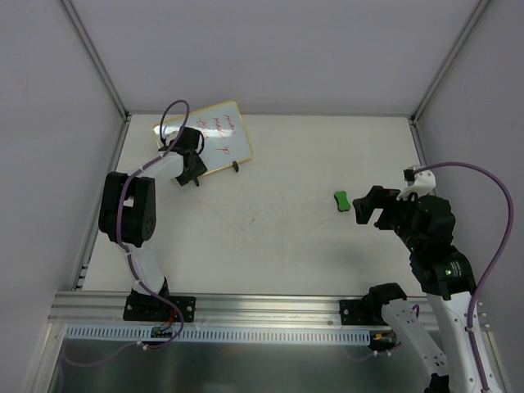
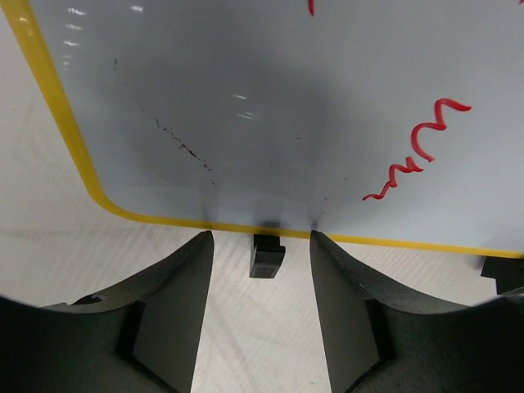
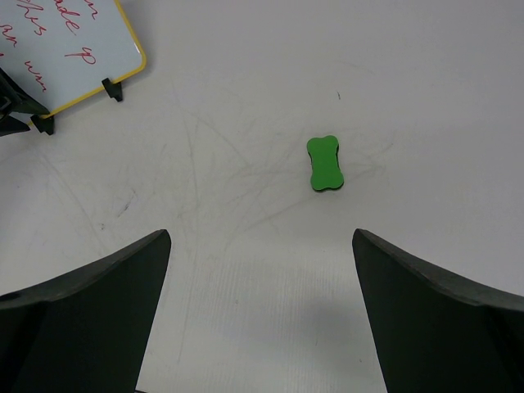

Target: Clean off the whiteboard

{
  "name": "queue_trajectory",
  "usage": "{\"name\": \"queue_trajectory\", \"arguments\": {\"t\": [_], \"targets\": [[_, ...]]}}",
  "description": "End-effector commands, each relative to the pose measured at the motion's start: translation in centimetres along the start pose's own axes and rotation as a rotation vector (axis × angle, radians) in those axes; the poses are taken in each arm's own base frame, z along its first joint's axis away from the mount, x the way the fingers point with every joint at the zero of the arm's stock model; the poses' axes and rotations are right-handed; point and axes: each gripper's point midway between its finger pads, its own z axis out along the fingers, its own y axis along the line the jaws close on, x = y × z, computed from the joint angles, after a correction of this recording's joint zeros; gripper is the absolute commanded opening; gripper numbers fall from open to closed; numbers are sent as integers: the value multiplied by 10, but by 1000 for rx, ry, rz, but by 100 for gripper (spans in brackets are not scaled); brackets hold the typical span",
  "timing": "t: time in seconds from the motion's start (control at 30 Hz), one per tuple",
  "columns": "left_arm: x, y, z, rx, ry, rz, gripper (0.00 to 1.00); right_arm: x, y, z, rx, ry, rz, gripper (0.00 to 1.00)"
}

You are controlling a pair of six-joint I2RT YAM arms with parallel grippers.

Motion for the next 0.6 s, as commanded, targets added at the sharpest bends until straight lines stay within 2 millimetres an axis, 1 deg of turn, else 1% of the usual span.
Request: {"name": "queue_trajectory", "arguments": {"t": [0.0, 0.1, 0.2, 0.3, 0.33, 0.47, 0.5, 0.57], "targets": [[1, 1, -6, -13, -18, -4, 51, -16, 4, 2, -12, -53, -10, 99], [6, 1, -4, -13, 1, 2, 49, -17, 4, 3, -10, -48, -14, 99], [6, 0, -8, -11, -4, 17, 48, -19, 4, 2, -12, -51, -24, 99], [3, -3, -6, -10, -6, 41, 48, -19, 4, 2, -10, -53, -31, 99], [6, -2, -3, -15, 2, 45, 48, -19, 4, 2, -10, -55, -33, 99], [9, -5, 2, -12, 19, 35, 44, -19, 5, 1, -16, -55, -36, 99], [10, -4, 3, -18, 19, 34, 41, -20, 5, 0, -18, -57, -38, 99], [10, -4, 4, -19, 20, 39, 40, -20, 4, 0, -16, -61, -41, 99]]}}
